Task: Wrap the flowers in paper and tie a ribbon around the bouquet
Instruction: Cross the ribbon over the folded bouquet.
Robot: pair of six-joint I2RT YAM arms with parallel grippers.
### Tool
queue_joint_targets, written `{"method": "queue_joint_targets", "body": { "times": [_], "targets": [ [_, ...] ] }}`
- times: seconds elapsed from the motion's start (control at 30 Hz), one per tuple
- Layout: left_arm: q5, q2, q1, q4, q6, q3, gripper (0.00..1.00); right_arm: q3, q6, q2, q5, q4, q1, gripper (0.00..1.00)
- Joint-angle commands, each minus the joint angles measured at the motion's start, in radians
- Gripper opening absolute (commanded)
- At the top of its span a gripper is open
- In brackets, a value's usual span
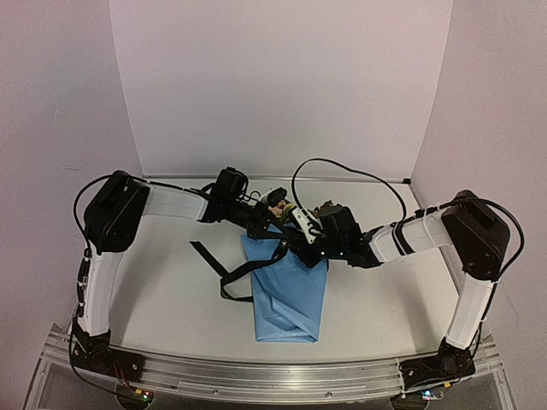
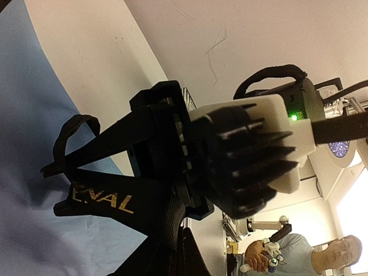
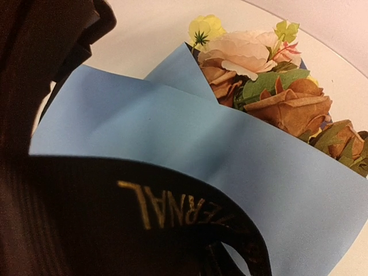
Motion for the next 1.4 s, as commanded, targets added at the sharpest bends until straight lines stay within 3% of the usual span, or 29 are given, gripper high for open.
{"method": "queue_joint_targets", "body": {
  "times": [0.0, 0.07, 0.23, 0.33, 0.5, 0.7, 0.9, 1.1, 1.2, 1.37],
  "targets": [
    [-0.024, -0.009, 0.011, 0.043, -0.009, -0.005, 0.0, -0.02, 0.021, -0.05, 0.037, 0.034, 0.006, 0.05],
    [-0.05, -0.009, 0.015, 0.041, -0.01, -0.006, 0.0, -0.042, 0.044, -0.079, 0.021, 0.029, 0.006, 0.0],
    [-0.099, -0.018, 0.024, 0.045, -0.028, -0.012, 0.01, -0.093, 0.164, -0.203, -0.029, -0.093, 0.006, 0.0],
    [-0.148, -0.028, 0.025, -0.01, 0.005, -0.011, 0.06, -0.072, 0.216, -0.287, -0.066, -0.324, 0.006, 0.0],
    [-0.226, -0.072, 0.025, -0.076, 0.057, -0.038, 0.19, -0.029, 0.227, -0.386, -0.015, -0.692, 0.005, 0.0],
    [-0.333, -0.202, 0.024, -0.068, 0.055, -0.151, 0.45, 0.038, 0.208, -0.427, 0.094, -1.034, 0.003, 0.0],
    [-0.577, -0.4, 0.026, -0.136, 0.025, -0.289, 0.6, 0.044, 0.226, -0.41, 0.156, -1.126, -0.01, 0.0],
    [-1.075, -0.583, 0.028, -0.408, -0.146, -0.432, 0.64, 0.066, 0.261, -0.359, 0.138, -1.129, -0.022, 0.0],
    [-1.102, -0.606, 0.028, -0.474, -0.252, -0.482, 0.65, 0.07, 0.268, -0.346, 0.124, -1.122, -0.022, 0.0],
    [-1.027, -0.579, 0.018, -0.488, -0.424, -0.54, 0.65, 0.072, 0.293, -0.333, 0.08, -1.094, -0.022, 0.0]
  ]
}}
